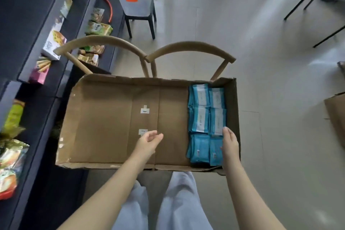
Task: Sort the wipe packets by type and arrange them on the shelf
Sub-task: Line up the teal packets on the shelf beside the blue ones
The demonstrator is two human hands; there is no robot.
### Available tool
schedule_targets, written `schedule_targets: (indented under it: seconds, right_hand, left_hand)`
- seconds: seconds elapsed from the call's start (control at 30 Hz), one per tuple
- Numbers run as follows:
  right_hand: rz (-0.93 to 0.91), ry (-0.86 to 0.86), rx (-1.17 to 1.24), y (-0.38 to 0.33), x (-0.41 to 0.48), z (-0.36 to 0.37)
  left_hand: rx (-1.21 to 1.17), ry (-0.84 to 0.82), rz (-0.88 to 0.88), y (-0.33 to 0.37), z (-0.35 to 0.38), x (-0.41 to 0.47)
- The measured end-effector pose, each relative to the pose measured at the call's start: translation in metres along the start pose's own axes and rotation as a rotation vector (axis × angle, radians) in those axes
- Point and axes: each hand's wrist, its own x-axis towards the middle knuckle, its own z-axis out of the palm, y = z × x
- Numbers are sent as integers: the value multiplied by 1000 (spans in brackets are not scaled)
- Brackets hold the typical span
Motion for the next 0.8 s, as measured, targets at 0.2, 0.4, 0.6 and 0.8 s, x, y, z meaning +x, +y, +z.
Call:
schedule_targets:
  seconds: [0.2,0.4,0.6,0.8]
  right_hand:
    - [91,-74,-219,6,108,-10]
    - [132,-107,-389,33,175,-10]
    - [113,-124,-478,59,199,-6]
    - [117,-55,-446,67,210,5]
  left_hand:
    - [124,-69,-138,12,79,72]
    - [285,-153,-158,19,124,148]
    - [180,-184,-209,6,166,190]
    - [145,-73,-204,-16,192,197]
